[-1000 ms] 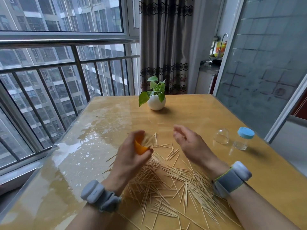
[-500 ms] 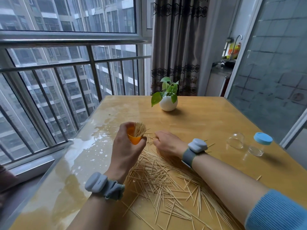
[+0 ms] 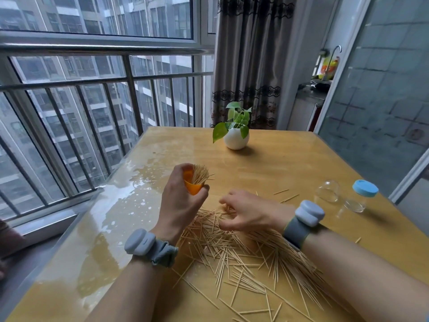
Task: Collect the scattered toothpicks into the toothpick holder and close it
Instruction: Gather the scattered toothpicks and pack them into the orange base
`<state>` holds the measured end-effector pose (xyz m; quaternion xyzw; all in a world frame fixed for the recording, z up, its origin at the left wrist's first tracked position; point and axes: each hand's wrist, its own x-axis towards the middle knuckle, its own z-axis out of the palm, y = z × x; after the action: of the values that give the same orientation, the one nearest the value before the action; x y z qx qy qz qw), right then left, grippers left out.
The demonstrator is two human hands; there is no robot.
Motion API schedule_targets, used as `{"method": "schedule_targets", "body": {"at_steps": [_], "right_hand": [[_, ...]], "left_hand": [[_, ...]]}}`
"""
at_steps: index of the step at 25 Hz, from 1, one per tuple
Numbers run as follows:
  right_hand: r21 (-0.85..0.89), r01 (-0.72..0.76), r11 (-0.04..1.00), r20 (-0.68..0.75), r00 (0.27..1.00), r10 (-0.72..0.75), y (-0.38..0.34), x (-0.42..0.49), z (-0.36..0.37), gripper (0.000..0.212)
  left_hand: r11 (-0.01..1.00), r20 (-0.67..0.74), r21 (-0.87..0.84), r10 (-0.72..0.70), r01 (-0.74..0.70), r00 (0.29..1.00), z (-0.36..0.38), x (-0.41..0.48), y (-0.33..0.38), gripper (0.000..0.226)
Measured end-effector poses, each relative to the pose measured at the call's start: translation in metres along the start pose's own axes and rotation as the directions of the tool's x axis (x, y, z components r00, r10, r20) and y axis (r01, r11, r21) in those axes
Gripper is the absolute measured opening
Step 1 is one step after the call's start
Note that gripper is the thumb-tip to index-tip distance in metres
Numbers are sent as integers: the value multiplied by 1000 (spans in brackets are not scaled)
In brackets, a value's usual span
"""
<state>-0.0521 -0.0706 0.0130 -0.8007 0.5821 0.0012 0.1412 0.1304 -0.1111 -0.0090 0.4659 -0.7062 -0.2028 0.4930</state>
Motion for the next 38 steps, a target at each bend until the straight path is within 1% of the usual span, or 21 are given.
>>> {"method": "schedule_targets", "body": {"at_steps": [2,5,10,15,19,22,25,27,28,29,30,31,32,33,34,35,36,37,38], "right_hand": [[-103,-19,994,69,997,27,-1,3,-6,55],[-189,-2,982,54,998,12,-9,11,-8,41],[-269,-15,963,63,997,33,-21,16,-10,27],[-266,-2,964,56,998,17,-24,12,-10,20],[-164,-14,986,57,998,24,-8,5,-10,13],[-57,-26,998,14,1000,27,10,-3,-11,21],[123,-26,992,-77,996,36,26,-16,-19,24],[280,-1,960,-191,980,56,37,-28,-24,24],[397,24,917,-255,963,85,42,-35,-25,24],[540,59,839,-308,942,132,46,-42,-25,22],[689,107,717,-345,918,194,49,-48,-25,21],[812,166,560,-363,894,262,50,-52,-24,20],[891,227,393,-365,873,325,52,-56,-23,16],[930,276,243,-352,859,371,52,-58,-22,13],[944,308,122,-330,856,398,50,-58,-22,12],[945,327,31,-311,860,405,48,-58,-22,11],[940,339,-32,-299,865,403,44,-57,-21,12],[933,353,-64,-298,863,408,40,-56,-21,12],[925,374,-75,-310,851,424,36,-54,-19,14]], "left_hand": [[1000,7,11,-2,2,1000,0,0,0,54],[1000,22,13,-4,4,1000,1,-1,0,56],[1000,43,18,-12,11,999,4,-3,2,57],[1000,50,21,-14,13,999,4,-5,3,57],[1000,57,23,-16,15,998,4,-4,5,57],[1000,64,17,-18,17,998,4,-5,7,57],[1000,93,-3,-27,27,995,6,-8,10,58],[1000,127,-10,-16,18,992,10,-12,13,58],[1000,150,-12,-7,9,989,13,-14,15,59],[1000,178,-16,5,-2,984,16,-17,17,59],[1000,211,-19,19,-16,977,18,-20,19,59],[999,245,-20,39,-35,969,21,-23,22,59],[998,277,-22,62,-58,959,25,-26,25,59],[996,306,-27,86,-81,948,28,-29,27,59],[994,333,-30,106,-101,937,31,-32,29,58],[993,359,-30,119,-116,926,33,-35,31,59],[992,378,-31,128,-125,917,36,-37,32,59],[991,389,-34,132,-129,912,37,-38,33,59],[991,393,-40,137,-131,909,38,-39,33,59]]}}
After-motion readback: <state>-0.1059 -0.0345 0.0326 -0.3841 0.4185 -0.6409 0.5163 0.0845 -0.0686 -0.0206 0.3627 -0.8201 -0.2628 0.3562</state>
